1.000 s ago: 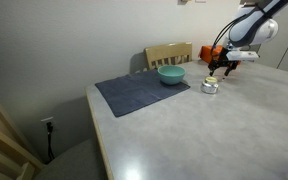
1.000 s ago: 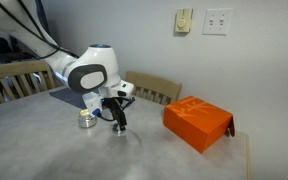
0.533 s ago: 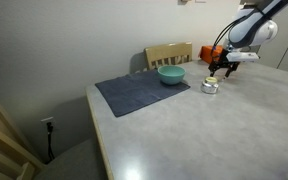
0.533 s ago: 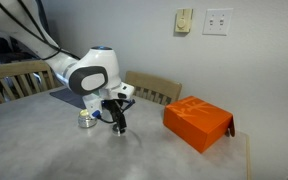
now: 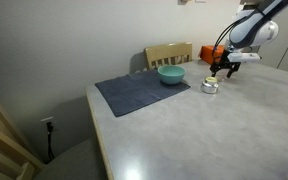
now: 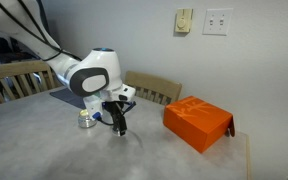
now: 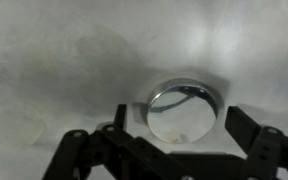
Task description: Put the silver lid on top of the silver can
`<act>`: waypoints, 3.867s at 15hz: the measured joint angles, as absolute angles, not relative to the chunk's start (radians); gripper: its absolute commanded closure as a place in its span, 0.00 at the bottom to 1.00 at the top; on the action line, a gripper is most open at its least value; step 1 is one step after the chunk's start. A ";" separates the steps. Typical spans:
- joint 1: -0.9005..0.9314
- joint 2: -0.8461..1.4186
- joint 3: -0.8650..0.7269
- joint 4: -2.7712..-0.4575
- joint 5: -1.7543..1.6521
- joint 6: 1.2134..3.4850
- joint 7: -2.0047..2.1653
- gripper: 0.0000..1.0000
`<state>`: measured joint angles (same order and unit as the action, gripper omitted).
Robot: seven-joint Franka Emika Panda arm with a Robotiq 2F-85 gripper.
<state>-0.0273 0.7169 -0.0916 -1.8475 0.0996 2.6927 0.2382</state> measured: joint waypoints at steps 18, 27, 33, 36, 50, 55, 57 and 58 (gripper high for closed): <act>-0.027 0.789 -0.102 -1.701 0.098 2.553 0.238 0.57; -0.024 0.788 -0.093 -1.695 0.098 2.548 0.230 0.57; 0.055 0.687 -0.114 -1.761 0.022 2.548 0.250 0.19; 0.093 0.617 -0.127 -1.801 -0.027 2.532 0.264 0.00; -0.018 0.634 -0.062 -1.812 0.050 2.430 0.145 0.00; -0.018 0.690 -0.046 -1.791 0.060 2.430 0.143 0.00; -0.019 0.704 -0.047 -1.784 0.060 2.431 0.143 0.00; -0.020 0.711 -0.047 -1.780 0.060 2.431 0.143 0.00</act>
